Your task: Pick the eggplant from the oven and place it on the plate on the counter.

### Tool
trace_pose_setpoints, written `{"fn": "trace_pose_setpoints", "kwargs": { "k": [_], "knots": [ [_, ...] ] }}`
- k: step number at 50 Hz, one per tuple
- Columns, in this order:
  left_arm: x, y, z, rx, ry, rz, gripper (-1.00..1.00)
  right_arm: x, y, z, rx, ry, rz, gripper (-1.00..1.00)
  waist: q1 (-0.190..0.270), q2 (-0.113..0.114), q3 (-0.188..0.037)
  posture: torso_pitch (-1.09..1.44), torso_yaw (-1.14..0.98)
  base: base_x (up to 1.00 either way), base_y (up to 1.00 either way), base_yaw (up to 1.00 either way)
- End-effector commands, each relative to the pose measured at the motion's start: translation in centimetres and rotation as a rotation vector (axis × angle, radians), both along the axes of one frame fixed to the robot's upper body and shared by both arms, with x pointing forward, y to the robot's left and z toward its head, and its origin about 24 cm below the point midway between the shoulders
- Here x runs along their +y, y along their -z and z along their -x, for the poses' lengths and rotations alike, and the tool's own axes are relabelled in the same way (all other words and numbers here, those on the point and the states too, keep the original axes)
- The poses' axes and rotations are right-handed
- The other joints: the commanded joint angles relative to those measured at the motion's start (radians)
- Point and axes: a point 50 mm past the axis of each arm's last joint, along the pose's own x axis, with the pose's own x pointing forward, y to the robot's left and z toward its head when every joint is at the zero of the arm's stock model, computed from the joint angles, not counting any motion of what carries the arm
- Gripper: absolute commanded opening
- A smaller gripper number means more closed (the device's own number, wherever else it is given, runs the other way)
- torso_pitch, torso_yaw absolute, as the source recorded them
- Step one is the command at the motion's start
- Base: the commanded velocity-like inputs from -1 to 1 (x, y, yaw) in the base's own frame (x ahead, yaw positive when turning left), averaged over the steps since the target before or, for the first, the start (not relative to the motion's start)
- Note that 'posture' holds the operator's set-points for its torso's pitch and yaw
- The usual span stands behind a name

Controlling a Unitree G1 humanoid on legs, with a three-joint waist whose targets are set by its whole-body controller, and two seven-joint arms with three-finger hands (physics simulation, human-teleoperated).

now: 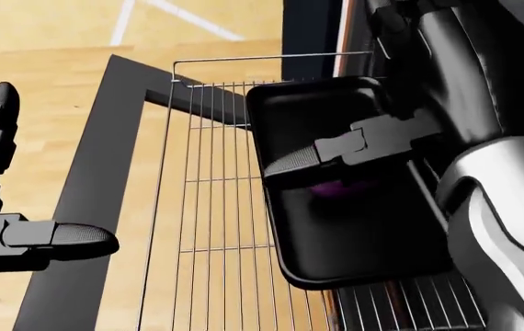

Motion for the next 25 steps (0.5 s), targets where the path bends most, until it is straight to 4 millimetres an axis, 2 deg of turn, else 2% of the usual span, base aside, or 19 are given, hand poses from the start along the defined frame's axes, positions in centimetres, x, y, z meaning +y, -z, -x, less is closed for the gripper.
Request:
{"fn": "trace_pose_setpoints", "kwargs": {
  "k": [1, 8, 13, 17, 23, 25],
  "knots": [
    [0.1, -1.1, 0.5, -0.076, -0.003, -0.011, 1.00, -0.1, -1.5, -0.2, -0.060, 0.030, 0.027, 1.00, -0.001, 0.002, -0.021, 0.00, 0.00, 0.00, 0.00, 0.00],
    [0.4, -0.9, 0.4, -0.075, -0.006, -0.009, 1.00, 0.8, -4.2, -3.9, -0.085, 0.123, 0.230, 1.00, -0.009, 0.005, -0.012, 0.00, 0.00, 0.00, 0.00, 0.00],
    [0.6, -0.7, 0.4, -0.072, -0.010, -0.006, 1.00, 0.7, -4.8, -7.2, -0.070, 0.201, 0.382, 1.00, -0.012, 0.011, -0.011, 0.00, 0.00, 0.00, 0.00, 0.00],
    [0.8, -0.7, 0.4, -0.072, -0.012, -0.004, 1.00, 0.9, -5.9, -9.0, -0.102, 0.218, 0.525, 1.00, -0.013, 0.015, -0.014, 0.00, 0.00, 0.00, 0.00, 0.00],
    [0.8, -1.0, 0.5, -0.075, -0.013, -0.007, 1.00, 0.7, -6.5, -10.3, -0.147, 0.207, 0.826, 1.00, -0.014, 0.019, -0.012, 0.00, 0.00, 0.00, 0.00, 0.00],
    [0.6, -1.1, 0.5, -0.076, -0.009, -0.011, 1.00, 0.9, -6.5, -10.5, -0.144, 0.182, 0.874, 1.00, -0.014, 0.021, -0.012, 0.00, 0.00, 0.00, 0.00, 0.00]
  ]
}}
